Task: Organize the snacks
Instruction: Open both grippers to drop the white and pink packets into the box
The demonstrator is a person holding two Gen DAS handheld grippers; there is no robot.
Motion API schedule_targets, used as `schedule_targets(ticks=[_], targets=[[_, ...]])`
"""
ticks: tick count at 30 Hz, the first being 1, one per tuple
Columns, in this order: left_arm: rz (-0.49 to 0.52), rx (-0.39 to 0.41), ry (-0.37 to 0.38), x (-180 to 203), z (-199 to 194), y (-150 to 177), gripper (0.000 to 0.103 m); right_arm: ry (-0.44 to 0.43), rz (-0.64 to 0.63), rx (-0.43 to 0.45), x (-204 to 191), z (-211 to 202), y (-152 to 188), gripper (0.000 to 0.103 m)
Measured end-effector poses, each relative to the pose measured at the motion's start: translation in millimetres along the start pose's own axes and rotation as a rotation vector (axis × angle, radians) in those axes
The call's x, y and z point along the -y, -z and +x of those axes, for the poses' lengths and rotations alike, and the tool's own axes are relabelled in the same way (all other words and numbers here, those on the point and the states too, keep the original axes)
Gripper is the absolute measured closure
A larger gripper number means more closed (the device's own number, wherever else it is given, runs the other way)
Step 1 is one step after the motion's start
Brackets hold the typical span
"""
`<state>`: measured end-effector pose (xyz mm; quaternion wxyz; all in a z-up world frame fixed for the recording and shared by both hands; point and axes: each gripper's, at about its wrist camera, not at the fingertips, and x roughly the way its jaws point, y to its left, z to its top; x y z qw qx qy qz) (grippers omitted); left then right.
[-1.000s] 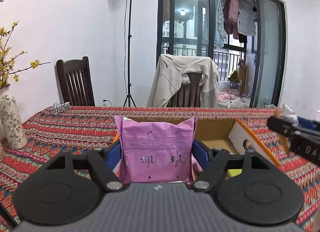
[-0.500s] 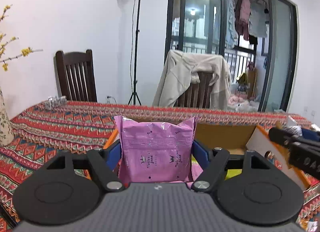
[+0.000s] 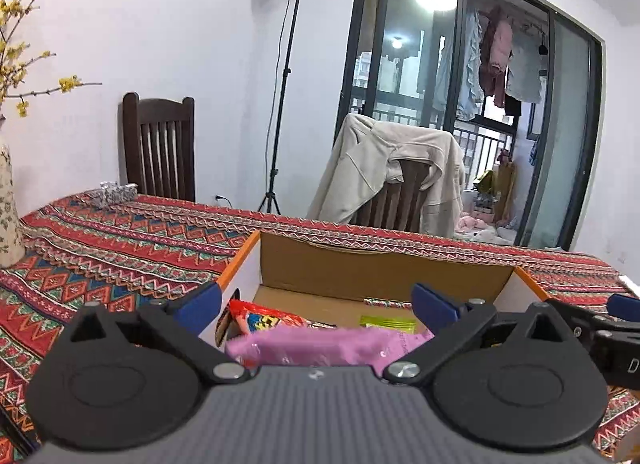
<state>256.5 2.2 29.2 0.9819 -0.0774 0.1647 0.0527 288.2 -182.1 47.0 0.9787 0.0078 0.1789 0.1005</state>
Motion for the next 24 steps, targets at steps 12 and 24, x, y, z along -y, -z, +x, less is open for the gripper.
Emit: schedule_targets(ticks=[12,24], targets=[[0.002,0.010,-0.010,1.6,-1.0,0.6,0.000,0.009,0.007,-0.012,1.1,-0.7,3.7,0.000],[-0.028,0.048,0.007,6.2,-18.7,-15.0,0.000,0.029,-0.009,0.008,-2.9,-16.3,-10.4,0.000]])
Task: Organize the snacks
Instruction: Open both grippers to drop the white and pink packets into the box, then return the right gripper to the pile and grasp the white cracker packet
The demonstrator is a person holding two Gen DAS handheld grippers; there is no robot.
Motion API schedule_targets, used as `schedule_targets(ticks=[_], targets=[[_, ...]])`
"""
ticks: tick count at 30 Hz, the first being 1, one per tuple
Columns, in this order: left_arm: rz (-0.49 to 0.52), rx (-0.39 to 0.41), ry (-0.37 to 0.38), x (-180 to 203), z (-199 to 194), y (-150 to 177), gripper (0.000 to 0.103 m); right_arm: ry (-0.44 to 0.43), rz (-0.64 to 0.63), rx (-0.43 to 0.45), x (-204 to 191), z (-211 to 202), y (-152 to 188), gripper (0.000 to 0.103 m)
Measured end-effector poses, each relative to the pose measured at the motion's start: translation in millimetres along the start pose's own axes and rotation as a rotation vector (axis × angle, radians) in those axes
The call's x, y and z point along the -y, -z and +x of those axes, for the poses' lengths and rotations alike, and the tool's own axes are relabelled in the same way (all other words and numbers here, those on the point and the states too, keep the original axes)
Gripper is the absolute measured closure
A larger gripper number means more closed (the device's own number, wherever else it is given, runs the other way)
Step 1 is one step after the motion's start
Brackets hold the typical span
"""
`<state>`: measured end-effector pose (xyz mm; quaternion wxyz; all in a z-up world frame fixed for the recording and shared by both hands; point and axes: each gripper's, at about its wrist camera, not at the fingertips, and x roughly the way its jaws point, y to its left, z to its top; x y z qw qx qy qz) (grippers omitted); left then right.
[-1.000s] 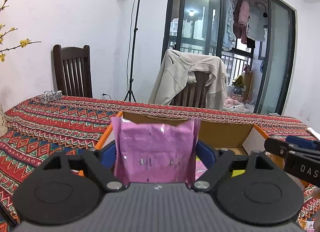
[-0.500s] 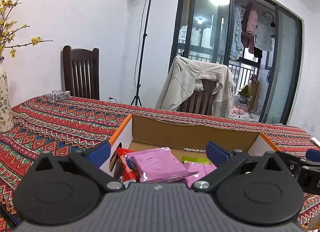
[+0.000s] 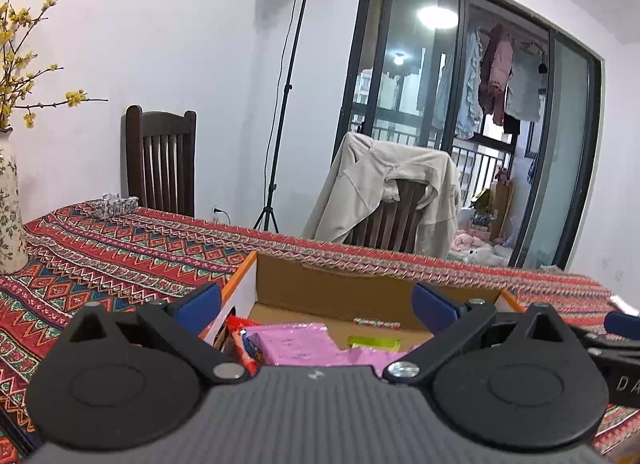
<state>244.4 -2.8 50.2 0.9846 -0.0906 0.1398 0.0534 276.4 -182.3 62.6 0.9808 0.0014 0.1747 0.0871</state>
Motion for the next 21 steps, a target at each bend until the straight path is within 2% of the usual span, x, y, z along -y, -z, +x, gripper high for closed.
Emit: schedule_targets(ticks=[10,17,21], targets=[[-0.038,-0.007,0.007,-5.7,-31.6,-11.1,0.000,0.000,-0.018,0.013,-2.2,-41.1,-5.5,0.000],[-0.046,-0.041,0.040,-17.4,-64.1,-2.6,0.000,-0.009,-0.032,-0.004,1.7,-74.9,7.6,0.000],[-0.037,-0.056,0.039,-25.7,-84.4,13.1,0.000,-0.026,-0.033,-0.032,8.5,-90.7,20.3,0.000]])
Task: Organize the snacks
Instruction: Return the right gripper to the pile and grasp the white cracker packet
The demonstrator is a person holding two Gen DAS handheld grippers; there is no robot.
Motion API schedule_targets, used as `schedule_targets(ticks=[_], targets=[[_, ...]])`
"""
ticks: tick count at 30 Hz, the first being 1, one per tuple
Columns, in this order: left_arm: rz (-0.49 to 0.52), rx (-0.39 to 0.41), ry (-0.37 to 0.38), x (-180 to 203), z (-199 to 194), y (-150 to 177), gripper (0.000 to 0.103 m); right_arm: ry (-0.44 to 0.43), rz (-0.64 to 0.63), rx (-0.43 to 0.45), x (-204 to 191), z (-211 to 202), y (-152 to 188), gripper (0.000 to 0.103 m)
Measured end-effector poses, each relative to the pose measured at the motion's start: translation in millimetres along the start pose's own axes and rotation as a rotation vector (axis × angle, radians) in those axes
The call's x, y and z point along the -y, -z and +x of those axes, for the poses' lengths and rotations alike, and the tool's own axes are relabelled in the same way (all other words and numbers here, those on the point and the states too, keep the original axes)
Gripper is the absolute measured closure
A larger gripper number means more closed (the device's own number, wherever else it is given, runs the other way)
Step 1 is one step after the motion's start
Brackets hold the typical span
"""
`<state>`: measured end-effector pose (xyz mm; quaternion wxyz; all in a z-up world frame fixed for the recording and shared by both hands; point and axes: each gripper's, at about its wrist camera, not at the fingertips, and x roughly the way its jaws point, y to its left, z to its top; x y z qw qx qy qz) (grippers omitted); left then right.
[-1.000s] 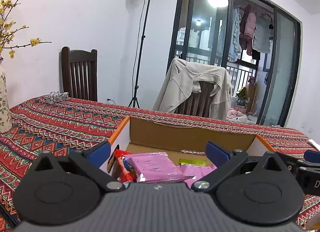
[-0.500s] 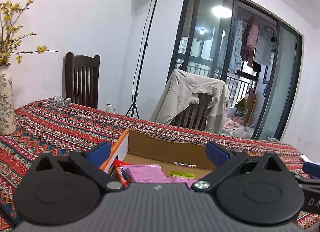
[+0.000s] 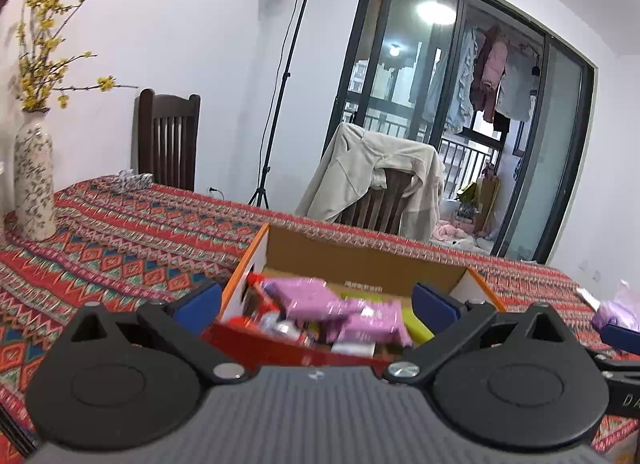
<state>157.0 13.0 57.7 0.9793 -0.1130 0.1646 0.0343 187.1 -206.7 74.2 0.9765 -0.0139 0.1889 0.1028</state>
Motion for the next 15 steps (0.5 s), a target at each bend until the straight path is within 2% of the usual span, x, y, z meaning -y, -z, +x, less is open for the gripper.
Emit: schedule_targets(ticks=[15], targets=[[0.073,-0.118,-0.044,-37.5,-32.3,63.5,0.000,0.025,-0.053,-0.136,25.4,-33.7,63.2,0.000]])
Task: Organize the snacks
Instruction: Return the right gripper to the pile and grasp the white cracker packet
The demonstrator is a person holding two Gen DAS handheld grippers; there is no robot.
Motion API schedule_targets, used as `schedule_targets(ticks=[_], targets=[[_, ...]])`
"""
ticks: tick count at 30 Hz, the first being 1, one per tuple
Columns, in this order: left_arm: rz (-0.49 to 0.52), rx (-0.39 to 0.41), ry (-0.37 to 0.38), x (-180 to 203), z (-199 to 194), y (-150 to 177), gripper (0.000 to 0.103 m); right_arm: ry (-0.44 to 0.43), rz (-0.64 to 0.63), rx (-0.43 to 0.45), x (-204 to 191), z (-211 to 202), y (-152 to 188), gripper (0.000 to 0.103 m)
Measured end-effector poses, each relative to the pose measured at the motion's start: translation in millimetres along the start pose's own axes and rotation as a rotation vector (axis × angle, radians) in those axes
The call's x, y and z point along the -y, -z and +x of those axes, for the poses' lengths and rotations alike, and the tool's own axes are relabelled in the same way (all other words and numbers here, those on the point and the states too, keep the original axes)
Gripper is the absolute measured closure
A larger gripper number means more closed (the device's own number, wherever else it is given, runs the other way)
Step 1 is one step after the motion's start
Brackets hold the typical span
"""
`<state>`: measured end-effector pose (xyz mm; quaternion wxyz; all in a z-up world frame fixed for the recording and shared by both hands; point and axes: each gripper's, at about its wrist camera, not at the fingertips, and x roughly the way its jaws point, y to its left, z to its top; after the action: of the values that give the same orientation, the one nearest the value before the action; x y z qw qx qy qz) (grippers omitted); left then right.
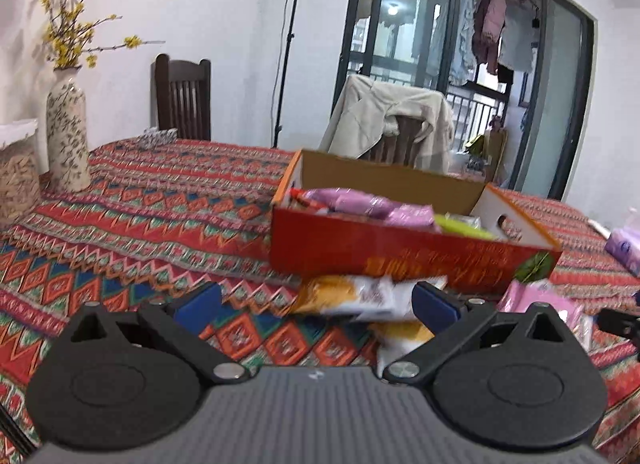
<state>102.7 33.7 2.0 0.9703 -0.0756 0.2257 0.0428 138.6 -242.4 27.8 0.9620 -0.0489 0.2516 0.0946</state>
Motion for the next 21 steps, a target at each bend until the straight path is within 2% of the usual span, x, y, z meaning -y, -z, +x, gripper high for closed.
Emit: schedule_targets(ticks=[4,10,17,21], targets=[[-0.022,-0.021,-0.025,-10.6,7.7,9.2,0.000,0.017,-0.021,-0.048,6.8,3.4,10.6,0.000],[-0.047,-0.037,-0.013,-15.2,10.8,11.7,0.000,0.053,-0.078,-0.134,17.3,21.9,19.3,0.000],[-0.066,-0.043,-0.019,-17.1,12.6,11.7,0.000,0.064,-0.139,-0.209,19.6,63.1,7.8,0.000],[-0.086,-0.052,-0.014,-20.1,13.9,11.8,0.000,0.035,-0.144,-0.226,21.4,80.0,-2.2,0.000]])
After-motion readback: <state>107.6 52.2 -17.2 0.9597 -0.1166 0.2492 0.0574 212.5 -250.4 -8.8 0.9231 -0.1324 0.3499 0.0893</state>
